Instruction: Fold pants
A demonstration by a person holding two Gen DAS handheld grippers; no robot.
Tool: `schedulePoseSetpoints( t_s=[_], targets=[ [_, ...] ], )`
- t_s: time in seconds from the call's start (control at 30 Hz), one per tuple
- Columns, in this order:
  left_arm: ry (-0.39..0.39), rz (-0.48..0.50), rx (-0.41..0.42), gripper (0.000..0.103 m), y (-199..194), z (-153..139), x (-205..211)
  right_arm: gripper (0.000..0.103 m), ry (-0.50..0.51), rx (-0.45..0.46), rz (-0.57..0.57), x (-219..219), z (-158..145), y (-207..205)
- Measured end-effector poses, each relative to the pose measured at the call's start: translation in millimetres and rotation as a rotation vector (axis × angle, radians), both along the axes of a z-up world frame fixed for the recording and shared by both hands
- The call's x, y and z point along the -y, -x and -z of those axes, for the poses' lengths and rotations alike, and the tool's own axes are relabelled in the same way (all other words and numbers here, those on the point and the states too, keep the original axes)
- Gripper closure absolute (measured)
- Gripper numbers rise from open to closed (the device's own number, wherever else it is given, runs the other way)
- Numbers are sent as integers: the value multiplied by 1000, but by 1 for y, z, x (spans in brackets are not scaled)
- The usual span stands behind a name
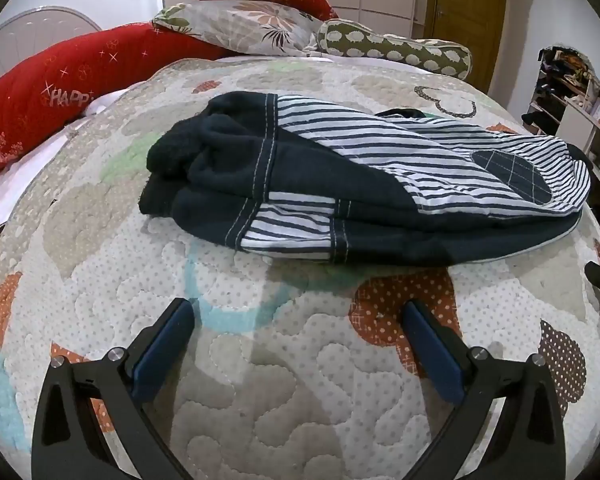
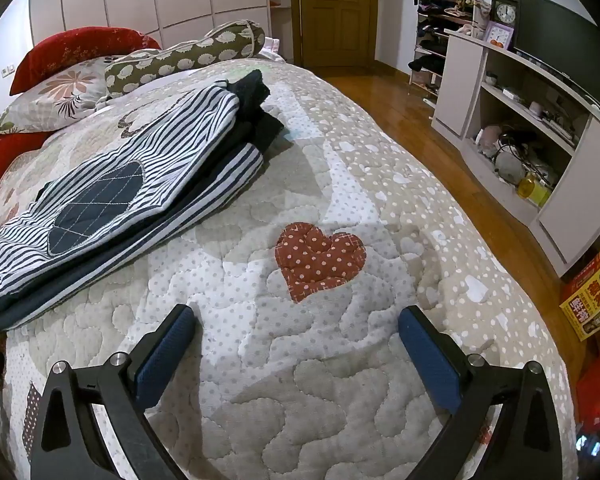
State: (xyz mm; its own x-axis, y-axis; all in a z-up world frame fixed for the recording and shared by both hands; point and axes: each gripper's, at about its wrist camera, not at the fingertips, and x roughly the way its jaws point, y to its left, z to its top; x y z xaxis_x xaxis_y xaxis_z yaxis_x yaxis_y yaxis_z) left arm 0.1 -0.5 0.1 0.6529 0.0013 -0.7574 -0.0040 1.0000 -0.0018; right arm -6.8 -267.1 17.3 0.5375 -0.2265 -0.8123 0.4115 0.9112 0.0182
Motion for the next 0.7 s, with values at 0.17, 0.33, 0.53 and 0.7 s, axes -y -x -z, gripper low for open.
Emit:
schedulePoseSetpoints(
  t_s=[0.17, 0.33, 0.53, 0.7],
  targets=[
    [3, -2, 2, 0, 0, 0, 1, 0, 0, 1, 0, 0, 0, 0],
    [5, -1, 2, 0, 0, 0, 0, 0, 0, 1, 1, -1, 0, 1],
    [5, -1, 2, 0, 0, 0, 0, 0, 1, 1, 1, 0, 0, 0],
    [4, -6, 5, 0, 3, -2, 3, 0, 1, 2, 1, 1, 0, 0]
  ],
)
